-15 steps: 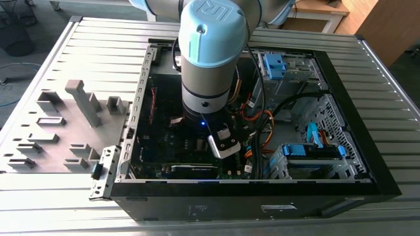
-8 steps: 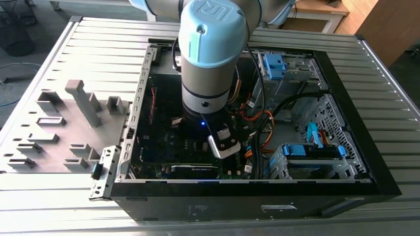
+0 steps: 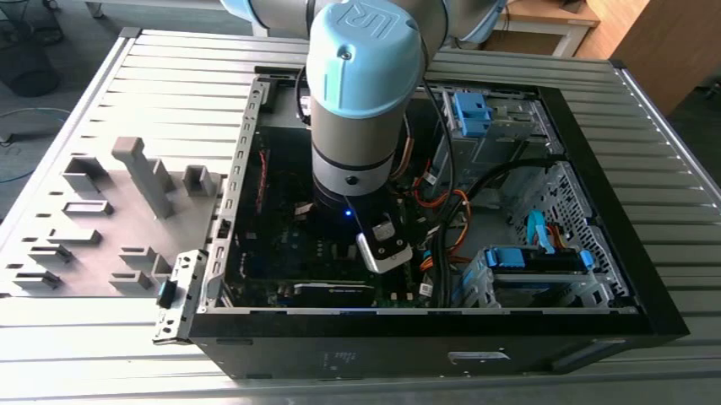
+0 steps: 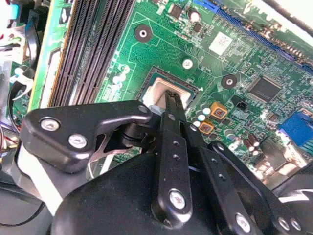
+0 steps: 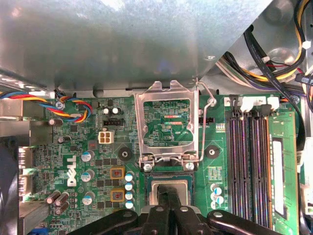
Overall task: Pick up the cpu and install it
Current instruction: 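Place the cpu into insertion slot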
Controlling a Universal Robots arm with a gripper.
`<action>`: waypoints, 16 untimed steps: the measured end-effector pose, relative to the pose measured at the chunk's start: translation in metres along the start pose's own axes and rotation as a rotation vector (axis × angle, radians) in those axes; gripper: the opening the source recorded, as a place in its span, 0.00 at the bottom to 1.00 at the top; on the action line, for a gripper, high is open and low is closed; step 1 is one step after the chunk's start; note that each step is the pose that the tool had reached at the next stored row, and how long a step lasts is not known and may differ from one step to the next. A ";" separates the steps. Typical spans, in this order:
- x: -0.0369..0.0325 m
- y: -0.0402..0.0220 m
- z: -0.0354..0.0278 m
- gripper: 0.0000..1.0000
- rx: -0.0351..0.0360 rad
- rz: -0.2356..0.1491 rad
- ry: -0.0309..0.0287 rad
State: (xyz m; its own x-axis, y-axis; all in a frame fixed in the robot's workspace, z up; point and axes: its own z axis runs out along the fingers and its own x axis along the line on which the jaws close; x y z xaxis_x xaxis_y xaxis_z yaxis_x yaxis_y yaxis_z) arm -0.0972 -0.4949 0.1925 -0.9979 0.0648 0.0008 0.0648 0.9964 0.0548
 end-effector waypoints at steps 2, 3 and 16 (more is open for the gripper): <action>-0.0001 0.0001 0.0004 0.11 -0.0008 0.000 -0.0003; -0.0001 0.0001 0.0004 0.11 -0.0009 0.000 -0.0004; -0.0001 0.0009 -0.0130 0.11 -0.0010 0.000 -0.0004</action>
State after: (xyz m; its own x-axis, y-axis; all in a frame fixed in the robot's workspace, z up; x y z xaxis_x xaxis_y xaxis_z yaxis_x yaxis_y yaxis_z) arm -0.0971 -0.4948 0.2055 -0.9979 0.0645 0.0004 0.0644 0.9964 0.0558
